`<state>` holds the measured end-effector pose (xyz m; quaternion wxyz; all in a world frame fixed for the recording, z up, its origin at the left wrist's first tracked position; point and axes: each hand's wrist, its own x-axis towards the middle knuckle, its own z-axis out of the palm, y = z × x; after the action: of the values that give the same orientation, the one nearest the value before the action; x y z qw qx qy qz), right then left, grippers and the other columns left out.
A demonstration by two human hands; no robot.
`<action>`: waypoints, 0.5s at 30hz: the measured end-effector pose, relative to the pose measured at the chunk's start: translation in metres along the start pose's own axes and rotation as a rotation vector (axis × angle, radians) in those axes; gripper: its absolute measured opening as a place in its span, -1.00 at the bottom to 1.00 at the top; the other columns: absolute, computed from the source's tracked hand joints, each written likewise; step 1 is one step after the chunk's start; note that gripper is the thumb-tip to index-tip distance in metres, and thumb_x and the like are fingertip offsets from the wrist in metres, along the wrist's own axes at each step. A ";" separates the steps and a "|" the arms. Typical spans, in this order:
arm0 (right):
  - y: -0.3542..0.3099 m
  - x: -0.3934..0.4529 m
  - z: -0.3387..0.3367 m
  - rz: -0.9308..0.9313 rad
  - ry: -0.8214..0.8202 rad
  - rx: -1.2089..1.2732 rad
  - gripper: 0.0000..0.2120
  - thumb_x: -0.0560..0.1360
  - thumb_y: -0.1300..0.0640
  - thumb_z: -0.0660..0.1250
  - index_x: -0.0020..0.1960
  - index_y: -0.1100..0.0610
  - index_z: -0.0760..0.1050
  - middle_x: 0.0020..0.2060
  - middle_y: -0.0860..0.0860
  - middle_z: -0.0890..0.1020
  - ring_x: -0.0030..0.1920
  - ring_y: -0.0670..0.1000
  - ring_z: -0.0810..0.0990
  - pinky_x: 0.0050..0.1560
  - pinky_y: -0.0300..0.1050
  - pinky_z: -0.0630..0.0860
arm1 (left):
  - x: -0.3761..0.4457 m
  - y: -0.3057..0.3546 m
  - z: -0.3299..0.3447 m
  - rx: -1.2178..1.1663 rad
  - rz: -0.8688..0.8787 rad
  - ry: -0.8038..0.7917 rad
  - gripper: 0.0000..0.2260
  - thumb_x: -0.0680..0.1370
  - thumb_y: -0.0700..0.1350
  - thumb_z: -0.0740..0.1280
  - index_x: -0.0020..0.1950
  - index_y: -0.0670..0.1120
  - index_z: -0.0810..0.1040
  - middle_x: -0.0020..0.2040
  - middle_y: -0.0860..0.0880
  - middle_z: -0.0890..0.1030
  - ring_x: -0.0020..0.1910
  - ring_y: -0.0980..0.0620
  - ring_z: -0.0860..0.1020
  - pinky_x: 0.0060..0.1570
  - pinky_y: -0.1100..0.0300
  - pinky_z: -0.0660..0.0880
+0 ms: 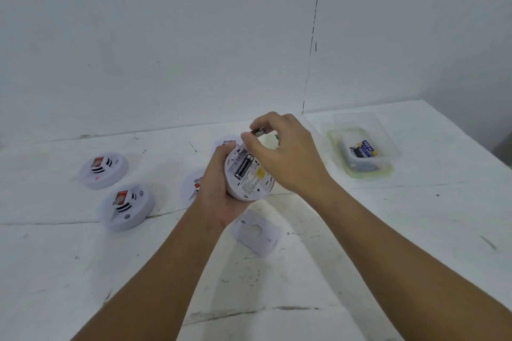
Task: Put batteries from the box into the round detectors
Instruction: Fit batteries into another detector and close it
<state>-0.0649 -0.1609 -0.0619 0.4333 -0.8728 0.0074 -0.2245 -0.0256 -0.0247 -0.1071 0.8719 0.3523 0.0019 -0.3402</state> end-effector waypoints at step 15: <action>-0.006 -0.081 0.056 0.040 0.031 0.296 -0.70 0.49 -0.04 0.54 0.19 -0.11 0.61 0.08 -0.18 0.64 -0.11 -0.16 0.52 -0.05 -0.29 0.45 | -0.038 0.000 -0.038 -0.006 -0.037 -0.027 -0.62 0.65 0.07 0.25 0.42 -0.03 0.50 0.13 -0.07 0.59 0.19 -0.08 0.56 0.15 0.03 0.53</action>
<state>-0.1166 -0.0983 -0.1177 0.5615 -0.7955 -0.0015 -0.2278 -0.0459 0.0211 -0.1266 0.8665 0.3450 -0.0021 -0.3608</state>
